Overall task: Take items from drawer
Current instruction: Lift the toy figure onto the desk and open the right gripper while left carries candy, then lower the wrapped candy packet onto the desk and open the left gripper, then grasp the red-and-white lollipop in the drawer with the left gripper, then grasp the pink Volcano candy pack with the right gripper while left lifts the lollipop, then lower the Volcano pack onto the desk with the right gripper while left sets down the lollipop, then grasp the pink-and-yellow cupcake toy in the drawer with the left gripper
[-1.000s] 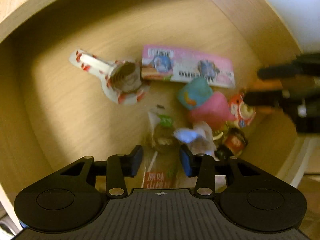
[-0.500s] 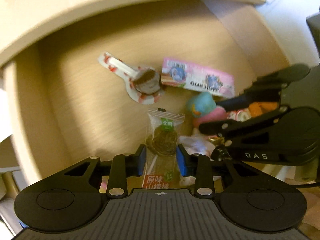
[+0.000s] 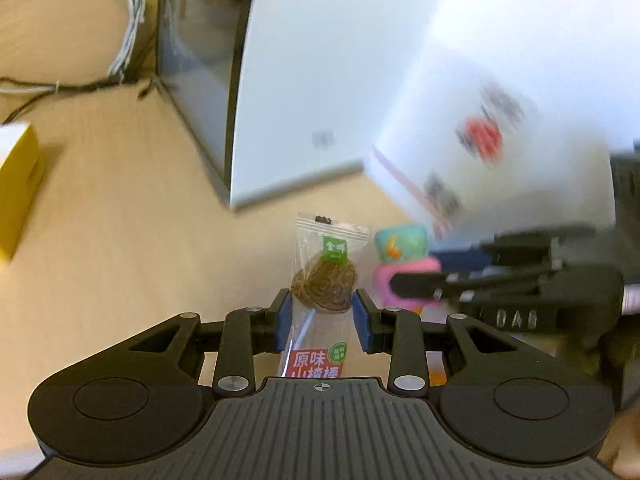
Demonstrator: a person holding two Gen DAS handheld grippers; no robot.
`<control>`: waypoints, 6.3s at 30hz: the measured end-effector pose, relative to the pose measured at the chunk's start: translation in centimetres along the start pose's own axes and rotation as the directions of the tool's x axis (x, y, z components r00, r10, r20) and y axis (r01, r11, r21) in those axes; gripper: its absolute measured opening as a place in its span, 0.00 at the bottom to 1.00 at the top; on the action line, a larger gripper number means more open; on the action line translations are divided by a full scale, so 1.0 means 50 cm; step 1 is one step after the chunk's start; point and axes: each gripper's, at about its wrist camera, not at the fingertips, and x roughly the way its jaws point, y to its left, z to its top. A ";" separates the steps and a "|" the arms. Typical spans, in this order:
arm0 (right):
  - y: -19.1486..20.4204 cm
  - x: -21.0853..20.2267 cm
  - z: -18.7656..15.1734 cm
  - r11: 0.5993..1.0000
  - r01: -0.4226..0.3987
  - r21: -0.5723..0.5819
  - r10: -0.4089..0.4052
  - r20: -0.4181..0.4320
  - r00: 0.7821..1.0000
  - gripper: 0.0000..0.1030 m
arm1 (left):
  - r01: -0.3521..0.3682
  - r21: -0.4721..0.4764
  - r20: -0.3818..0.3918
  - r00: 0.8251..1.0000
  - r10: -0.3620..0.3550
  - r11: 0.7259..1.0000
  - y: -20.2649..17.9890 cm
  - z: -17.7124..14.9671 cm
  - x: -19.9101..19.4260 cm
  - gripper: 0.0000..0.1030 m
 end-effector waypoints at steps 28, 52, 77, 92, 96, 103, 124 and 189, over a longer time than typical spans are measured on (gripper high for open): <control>-0.019 0.097 -0.047 0.999 0.032 -0.041 -0.032 -0.014 0.999 0.74 | -0.180 0.035 -0.064 0.981 0.182 0.983 0.015 -0.073 0.149 0.32; 0.015 0.187 -0.168 0.972 -0.119 -0.202 0.056 -0.293 0.955 0.74 | -0.155 -0.188 -0.280 0.955 0.098 0.970 0.071 -0.206 0.085 0.32; -0.089 0.232 -0.203 0.997 0.006 0.074 0.021 -0.359 0.933 0.58 | -0.391 -0.367 -0.298 0.909 0.291 0.844 0.078 -0.283 0.266 0.41; -0.058 0.258 -0.196 0.999 0.028 -0.014 -0.032 -0.397 0.917 0.60 | -0.252 -0.128 -0.340 0.920 0.196 0.959 0.014 -0.290 0.295 0.48; -0.035 0.268 -0.185 0.996 0.044 -0.071 -0.069 -0.389 0.919 0.60 | -0.245 -0.032 -0.327 0.919 0.222 0.969 -0.001 -0.295 0.298 0.49; 0.016 0.280 -0.183 0.976 0.040 -0.213 -0.120 -0.377 0.919 0.44 | -0.221 0.000 -0.347 0.915 0.208 0.975 -0.011 -0.307 0.291 0.48; 0.020 -0.130 -0.041 0.994 0.063 -0.085 -0.062 0.009 0.998 0.40 | -0.034 0.134 0.027 0.999 0.030 0.990 -0.086 -0.126 -0.005 0.48; 0.001 0.099 -0.169 0.993 -0.044 0.111 0.074 -0.290 0.954 0.72 | -0.032 0.411 -0.610 0.733 0.301 0.911 -0.006 -0.341 0.179 0.46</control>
